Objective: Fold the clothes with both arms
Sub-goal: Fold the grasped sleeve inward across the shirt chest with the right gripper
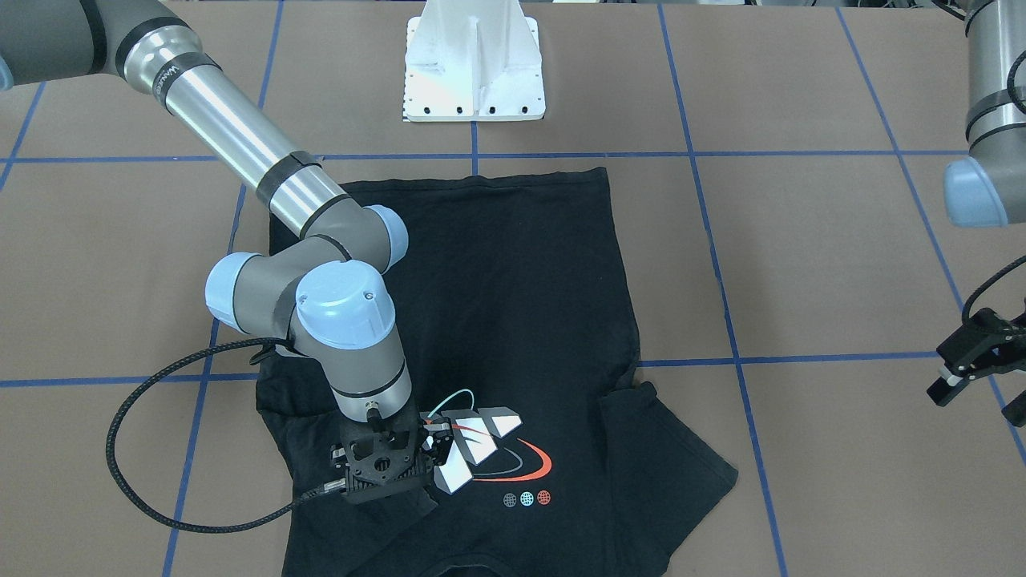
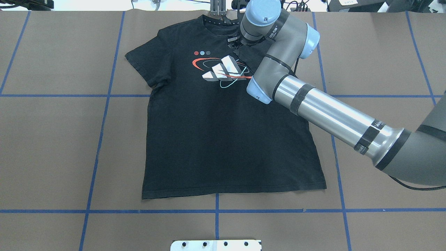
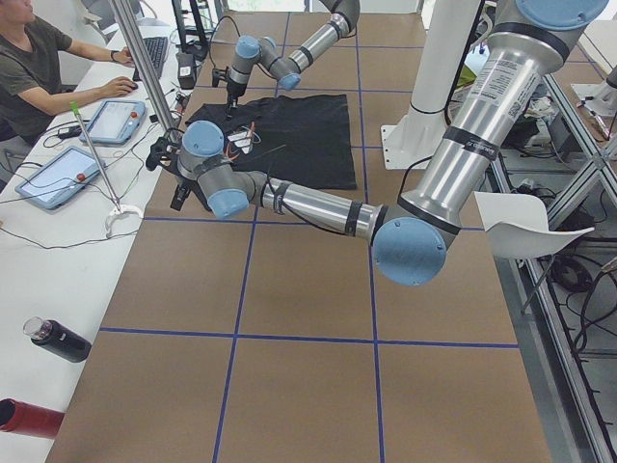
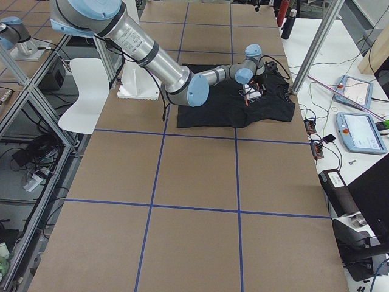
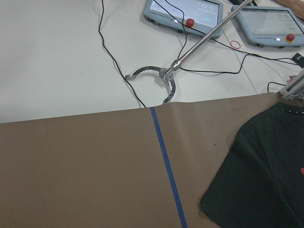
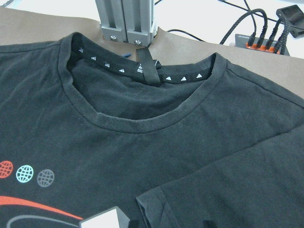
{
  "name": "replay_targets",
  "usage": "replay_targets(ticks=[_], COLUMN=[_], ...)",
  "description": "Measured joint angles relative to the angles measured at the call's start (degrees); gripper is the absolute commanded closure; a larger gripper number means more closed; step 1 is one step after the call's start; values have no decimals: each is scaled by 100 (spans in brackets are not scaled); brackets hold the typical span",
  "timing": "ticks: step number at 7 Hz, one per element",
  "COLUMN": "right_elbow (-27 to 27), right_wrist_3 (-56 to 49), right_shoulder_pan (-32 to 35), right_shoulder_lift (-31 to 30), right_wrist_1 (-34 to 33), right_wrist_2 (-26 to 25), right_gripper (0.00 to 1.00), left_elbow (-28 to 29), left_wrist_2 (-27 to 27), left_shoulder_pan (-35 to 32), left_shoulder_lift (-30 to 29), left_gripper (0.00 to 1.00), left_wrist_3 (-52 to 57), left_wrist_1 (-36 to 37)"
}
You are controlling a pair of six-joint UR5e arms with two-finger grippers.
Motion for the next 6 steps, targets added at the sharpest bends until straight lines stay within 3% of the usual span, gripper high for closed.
replay_targets(ticks=[2, 4, 5, 6], right_elbow=[713, 1429, 1961, 2484], right_wrist_3=[343, 868, 1061, 1172], right_shoulder_pan=[317, 545, 600, 623], right_shoulder_lift=[-412, -825, -1193, -1585], right_wrist_1=[-43, -183, -223, -244], right_wrist_2=[680, 1413, 1695, 1833], right_gripper=[1, 1, 0, 1], left_elbow=[156, 756, 1137, 1488], left_wrist_2=[400, 1211, 1617, 2008], left_shoulder_pan=[351, 857, 1109, 1402], left_shoulder_lift=[-132, -562, -833, -987], left_gripper=[0, 1, 4, 13], left_wrist_3=[-601, -1237, -1431, -1599], left_wrist_1=[-382, -888, -1050, -1300])
